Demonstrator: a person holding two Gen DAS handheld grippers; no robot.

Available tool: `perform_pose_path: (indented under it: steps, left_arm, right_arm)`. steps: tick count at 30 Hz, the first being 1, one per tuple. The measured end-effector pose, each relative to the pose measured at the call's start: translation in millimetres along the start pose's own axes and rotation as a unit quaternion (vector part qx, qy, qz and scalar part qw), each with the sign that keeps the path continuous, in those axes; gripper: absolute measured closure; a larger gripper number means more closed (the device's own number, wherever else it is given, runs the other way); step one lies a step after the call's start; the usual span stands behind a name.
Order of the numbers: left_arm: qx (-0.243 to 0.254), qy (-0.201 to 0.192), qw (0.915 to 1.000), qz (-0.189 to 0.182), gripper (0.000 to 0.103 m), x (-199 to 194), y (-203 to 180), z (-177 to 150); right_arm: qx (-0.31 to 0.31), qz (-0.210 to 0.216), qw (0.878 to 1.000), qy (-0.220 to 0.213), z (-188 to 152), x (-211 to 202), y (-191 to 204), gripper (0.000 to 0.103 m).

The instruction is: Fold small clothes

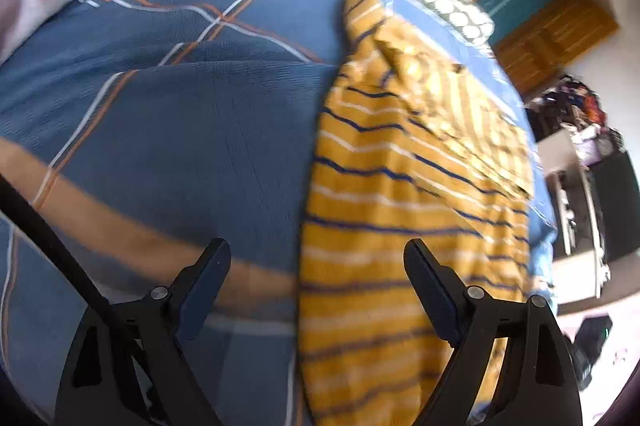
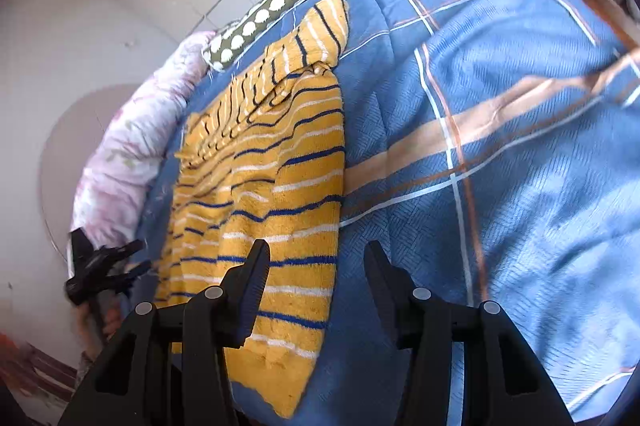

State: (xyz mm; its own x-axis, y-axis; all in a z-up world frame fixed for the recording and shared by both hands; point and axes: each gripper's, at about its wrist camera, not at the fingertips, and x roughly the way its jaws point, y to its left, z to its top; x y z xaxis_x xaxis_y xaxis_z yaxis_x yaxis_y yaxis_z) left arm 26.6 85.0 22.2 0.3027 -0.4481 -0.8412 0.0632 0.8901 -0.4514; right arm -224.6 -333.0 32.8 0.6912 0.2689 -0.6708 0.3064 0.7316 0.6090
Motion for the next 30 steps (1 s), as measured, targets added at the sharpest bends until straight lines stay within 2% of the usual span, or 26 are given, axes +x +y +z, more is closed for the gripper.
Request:
perform_pose_path:
  steps: [4, 6, 7, 9, 11, 14, 16, 18, 22, 30]
  left_arm:
    - [-0.028, 0.011, 0.9992, -0.024, 0.016, 12, 1, 8]
    - [-0.038, 0.029, 0.9962, -0.073, 0.017, 14, 1, 7]
    - [-0.055, 0.045, 0.9909, -0.115, 0.021, 16, 3, 5]
    - [-0.074, 0.061, 0.9848, -0.145, 0.023, 20, 5, 2]
    - [-0.075, 0.067, 0.9822, -0.159, 0.026, 22, 5, -2]
    - [-0.069, 0.08, 0.9763, -0.189, 0.045, 20, 5, -12]
    - [-0.066, 0.088, 0.9724, -0.206, 0.063, 19, 5, -20]
    - [-0.059, 0.093, 0.9714, -0.211, 0.069, 18, 3, -30]
    - [-0.051, 0.097, 0.9677, -0.227, 0.069, 14, -1, -52]
    - [-0.009, 0.066, 0.982, -0.177, 0.068, 0, -19, -88]
  right_arm:
    - [0.017, 0.006, 1.0, 0.009, -4, 13, -7, 0.05]
    - [0.014, 0.001, 1.0, 0.017, -3, 20, -8, 0.05]
    - [0.013, 0.001, 1.0, 0.02, -2, 23, -8, 0.05]
    - [0.007, 0.001, 1.0, 0.021, 1, 30, -3, 0.048]
    - [0.001, 0.001, 1.0, 0.022, 3, 34, 1, 0.048]
    - [-0.005, 0.016, 0.999, 0.029, 4, 42, 8, 0.048]
    - [-0.01, 0.02, 0.999, 0.035, 3, 48, 13, 0.048]
    - [-0.014, 0.022, 0.999, 0.038, 1, 52, 15, 0.048]
    - [-0.007, 0.037, 0.999, 0.037, -2, 55, 14, 0.048]
    - [0.012, 0.079, 0.996, 0.046, -11, 56, 11, 0.048]
